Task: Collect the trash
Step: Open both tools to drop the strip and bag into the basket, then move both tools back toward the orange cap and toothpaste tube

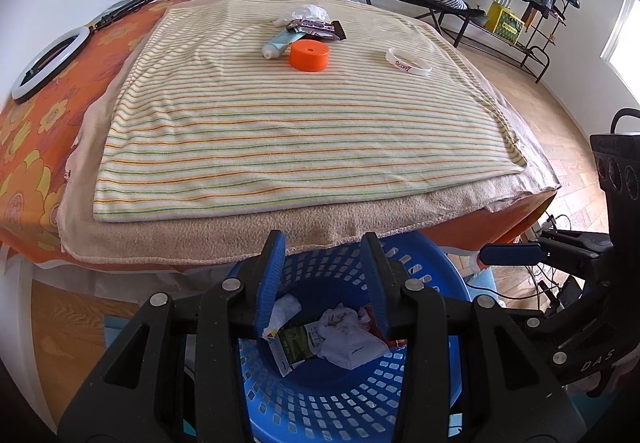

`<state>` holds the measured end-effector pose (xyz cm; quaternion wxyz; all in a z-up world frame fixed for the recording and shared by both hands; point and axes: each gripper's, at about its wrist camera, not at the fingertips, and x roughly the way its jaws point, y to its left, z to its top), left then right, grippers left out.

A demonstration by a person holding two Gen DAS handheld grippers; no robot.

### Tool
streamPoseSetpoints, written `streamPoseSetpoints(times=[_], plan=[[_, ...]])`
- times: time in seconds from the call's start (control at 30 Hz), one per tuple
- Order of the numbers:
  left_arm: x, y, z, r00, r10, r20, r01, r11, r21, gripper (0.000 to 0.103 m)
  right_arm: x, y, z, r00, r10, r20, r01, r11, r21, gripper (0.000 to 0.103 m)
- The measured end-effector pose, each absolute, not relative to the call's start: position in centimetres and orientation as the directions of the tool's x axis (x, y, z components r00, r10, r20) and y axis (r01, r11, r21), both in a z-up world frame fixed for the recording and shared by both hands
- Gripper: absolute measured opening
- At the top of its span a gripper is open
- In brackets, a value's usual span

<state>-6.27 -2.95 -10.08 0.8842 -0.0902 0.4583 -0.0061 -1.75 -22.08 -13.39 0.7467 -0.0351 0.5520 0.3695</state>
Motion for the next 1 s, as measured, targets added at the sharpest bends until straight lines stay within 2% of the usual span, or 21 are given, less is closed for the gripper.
streamPoseSetpoints(times=[0.53, 0.6, 0.63, 0.67, 0.77, 1.0], plan=[[-5.3, -1.6, -10.0, 0.553, -0.107, -0.826, -0.107, 0.974, -0.198, 0.040, -1.3, -22.6, -11.1, 0.235, 0.477, -0.847, -0.584, 0.766, 0.270, 0.090], [-4.9, -1.5, -9.7, 0.550, -0.119, -0.826, -0.112, 0.970, -0.214, 0.046, -1.1, -22.8, -10.7, 0.259, 0.470, -0.844, -0.576, 0.776, 0.256, 0.090], [-4.7, -1.4, -9.5, 0.552, -0.124, -0.825, -0.115, 0.968, -0.223, 0.057, -1.0, -22.9, -10.4, 0.269, 0.468, -0.842, -0.573, 0.780, 0.250, 0.090], [-4.5, -1.3, -9.3, 0.554, -0.127, -0.822, -0.119, 0.966, -0.230, 0.061, -0.8, -23.0, -10.1, 0.280, 0.467, -0.839, -0.571, 0.784, 0.245, 0.091], [-3.6, -1.4, -8.5, 0.555, -0.135, -0.821, -0.110, 0.966, -0.233, 0.061, -0.2, -23.4, -9.5, 0.315, 0.451, -0.835, -0.551, 0.803, 0.225, 0.095], [-0.9, -2.0, -6.5, 0.547, -0.138, -0.826, -0.060, 0.977, -0.203, 0.061, 1.5, -24.0, -7.9, 0.375, 0.423, -0.825, -0.518, 0.834, 0.193, 0.096]])
